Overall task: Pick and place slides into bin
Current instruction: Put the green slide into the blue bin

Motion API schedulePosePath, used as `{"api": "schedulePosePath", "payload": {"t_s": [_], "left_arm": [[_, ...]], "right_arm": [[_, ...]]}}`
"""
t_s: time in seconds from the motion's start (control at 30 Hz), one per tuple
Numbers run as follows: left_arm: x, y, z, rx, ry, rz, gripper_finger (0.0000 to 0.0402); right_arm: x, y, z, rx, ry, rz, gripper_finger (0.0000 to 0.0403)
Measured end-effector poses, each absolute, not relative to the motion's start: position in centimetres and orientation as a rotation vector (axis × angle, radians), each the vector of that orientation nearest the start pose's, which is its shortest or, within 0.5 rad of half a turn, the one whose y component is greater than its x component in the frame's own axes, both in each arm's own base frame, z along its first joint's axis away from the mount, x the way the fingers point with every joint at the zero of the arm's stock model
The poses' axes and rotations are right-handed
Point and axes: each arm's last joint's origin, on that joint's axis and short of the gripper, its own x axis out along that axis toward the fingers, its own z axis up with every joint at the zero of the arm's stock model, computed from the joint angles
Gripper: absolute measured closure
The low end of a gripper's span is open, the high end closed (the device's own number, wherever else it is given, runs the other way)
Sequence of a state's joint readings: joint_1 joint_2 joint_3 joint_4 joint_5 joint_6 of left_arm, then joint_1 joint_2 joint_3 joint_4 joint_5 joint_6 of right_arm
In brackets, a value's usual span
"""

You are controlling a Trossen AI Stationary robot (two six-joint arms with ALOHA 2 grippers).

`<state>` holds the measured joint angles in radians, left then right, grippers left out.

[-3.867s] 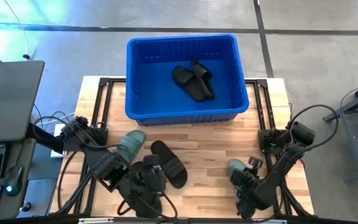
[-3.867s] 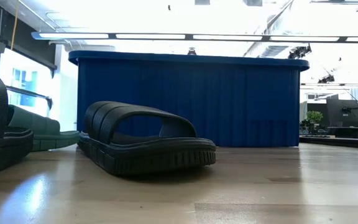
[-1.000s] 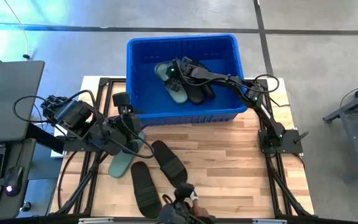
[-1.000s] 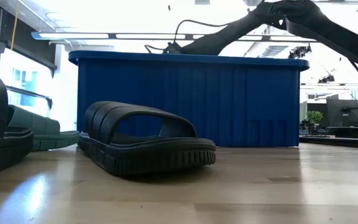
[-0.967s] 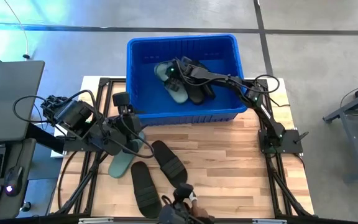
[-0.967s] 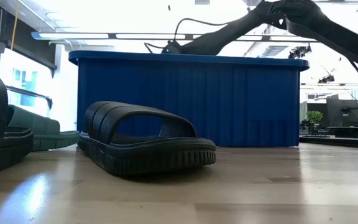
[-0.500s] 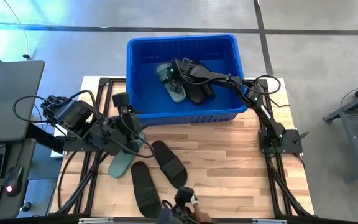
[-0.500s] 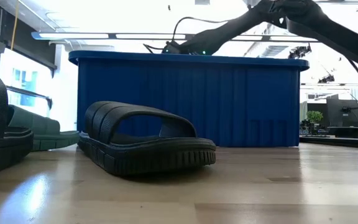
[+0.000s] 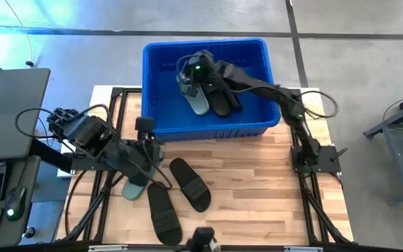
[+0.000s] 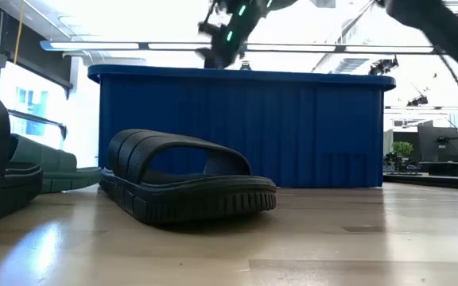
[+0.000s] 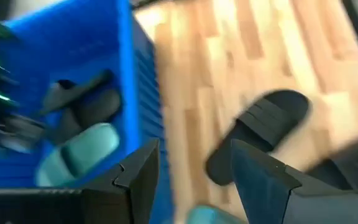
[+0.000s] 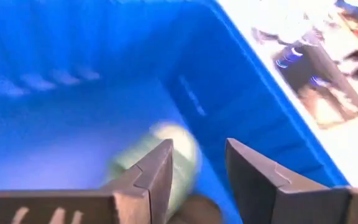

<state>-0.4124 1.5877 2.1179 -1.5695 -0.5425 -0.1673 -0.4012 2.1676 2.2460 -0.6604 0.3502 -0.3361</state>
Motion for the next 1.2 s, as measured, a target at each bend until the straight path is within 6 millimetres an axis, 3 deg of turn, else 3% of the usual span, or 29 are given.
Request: {"api": "schedulePosePath", "payload": {"t_s": [0.13, 0.33, 0.5, 0.6, 0.7, 0.9, 1.1, 1.2], "left_arm": [[24.4, -9.5, 43.8, 0.267, 1.030, 0.111, 0.0218], [24.9, -11.0, 36.5, 0.259, 1.321, 0.114, 0.0218], [24.1, -11.4, 31.3, 0.250, 1.522, 0.156, 0.0218], [23.1, -12.0, 29.2, 0.371, 1.591, 0.122, 0.0218], [22.2, -12.5, 27.1, 0.506, 1.626, 0.106, 0.0218], [21.2, -13.2, 22.3, 0.491, 1.619, 0.067, 0.0218], [19.6, -11.4, 19.0, 0.507, 1.635, 0.315, 0.0218], [19.0, -10.6, 17.5, 0.510, 1.664, 0.330, 0.0218]], "right_arm": [[42.0, -17.0, 39.0, -0.208, 0.642, -0.486, 0.0272], [37.7, -12.5, 43.7, -0.044, 0.589, -0.202, 0.0280], [34.7, -9.2, 45.0, 0.031, 0.692, -0.076, 0.0281], [33.6, -7.3, 45.5, 0.021, 0.740, -0.041, 0.0281], [33.4, -5.8, 45.7, -0.008, 0.753, -0.026, 0.0281], [33.8, -3.6, 45.8, -0.080, 0.739, -0.040, 0.0281], [34.4, -3.0, 46.4, -0.126, 0.671, -0.109, 0.0281], [34.7, -3.0, 46.8, -0.136, 0.615, -0.139, 0.0281]]}}
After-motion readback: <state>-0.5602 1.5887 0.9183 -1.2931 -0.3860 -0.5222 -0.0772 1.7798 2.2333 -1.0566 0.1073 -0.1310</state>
